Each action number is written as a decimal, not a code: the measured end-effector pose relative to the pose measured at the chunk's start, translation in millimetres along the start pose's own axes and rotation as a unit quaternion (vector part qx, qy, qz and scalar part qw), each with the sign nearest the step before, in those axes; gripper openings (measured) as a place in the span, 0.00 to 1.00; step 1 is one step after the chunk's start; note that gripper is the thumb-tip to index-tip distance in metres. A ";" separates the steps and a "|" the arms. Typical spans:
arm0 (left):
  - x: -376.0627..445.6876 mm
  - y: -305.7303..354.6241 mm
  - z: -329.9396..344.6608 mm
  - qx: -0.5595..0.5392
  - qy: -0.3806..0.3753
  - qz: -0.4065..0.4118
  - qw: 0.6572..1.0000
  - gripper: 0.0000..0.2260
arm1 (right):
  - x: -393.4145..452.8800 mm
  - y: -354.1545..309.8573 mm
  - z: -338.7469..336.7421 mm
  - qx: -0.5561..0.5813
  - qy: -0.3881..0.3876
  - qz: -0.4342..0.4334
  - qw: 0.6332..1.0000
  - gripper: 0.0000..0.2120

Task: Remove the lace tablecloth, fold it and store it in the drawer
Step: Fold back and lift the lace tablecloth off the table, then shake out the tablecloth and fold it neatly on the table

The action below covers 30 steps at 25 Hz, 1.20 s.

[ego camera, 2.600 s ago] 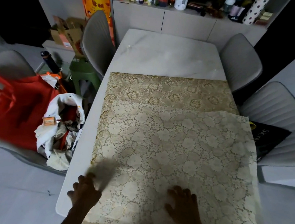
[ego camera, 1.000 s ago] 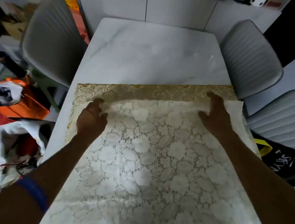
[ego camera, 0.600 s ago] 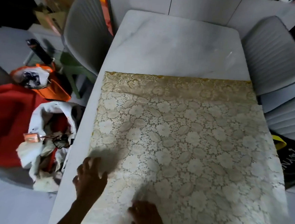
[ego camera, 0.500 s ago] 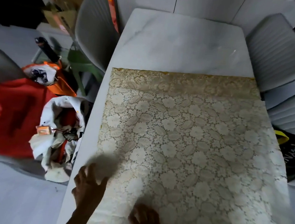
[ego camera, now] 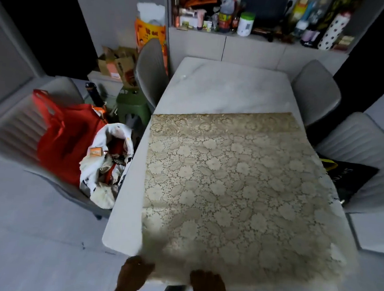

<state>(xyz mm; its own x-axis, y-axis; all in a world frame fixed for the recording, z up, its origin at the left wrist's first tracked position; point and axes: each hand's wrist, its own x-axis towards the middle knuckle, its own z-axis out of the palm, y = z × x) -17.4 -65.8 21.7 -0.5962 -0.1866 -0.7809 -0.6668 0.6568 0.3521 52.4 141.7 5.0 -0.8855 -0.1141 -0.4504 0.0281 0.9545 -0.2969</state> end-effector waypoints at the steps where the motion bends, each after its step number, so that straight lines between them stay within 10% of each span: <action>1: -18.6 -8.0 3.9 -0.043 -0.004 0.013 0.999 0.15 | -29.8 6.4 0.7 -0.024 0.037 -0.015 0.999 0.07; 6: -134.6 -24.8 12.0 -0.326 -0.069 0.030 0.942 0.04 | -142.7 18.0 -17.6 0.066 0.192 0.015 0.979 0.16; 11: -218.5 -29.5 5.2 -0.304 -0.129 0.171 0.928 0.03 | -205.5 -63.7 -29.0 0.106 0.229 -0.044 0.967 0.19; 17: -240.4 -116.0 -26.4 -0.246 -0.075 0.334 0.907 0.02 | -283.8 -135.1 -16.8 0.193 0.337 0.080 0.918 0.04; 19: -229.8 -152.8 -40.6 -0.158 -0.068 0.437 0.883 0.19 | -296.7 -161.3 -10.7 0.176 0.324 0.076 0.927 0.02; 21: -224.1 -187.2 -52.3 -0.012 -0.006 0.572 0.820 0.29 | -309.8 -181.8 -4.6 0.155 0.307 0.063 0.937 0.05; 24: -244.0 -215.4 -66.2 0.128 0.072 0.678 0.720 0.17 | -350.1 -206.8 1.4 0.233 0.322 0.058 0.916 0.04; 30: -269.9 -266.3 -67.3 0.199 0.106 0.599 0.768 0.05 | -456.9 -191.6 -9.3 0.398 0.391 0.078 0.826 0.02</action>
<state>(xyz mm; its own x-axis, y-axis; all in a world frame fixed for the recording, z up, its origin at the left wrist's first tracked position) 291.0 -239.5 173.4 -0.7626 0.6394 0.0980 0.5828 0.6132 0.5333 447.3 13.5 275.5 -0.8629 0.5026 0.0535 0.1904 0.4212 -0.8868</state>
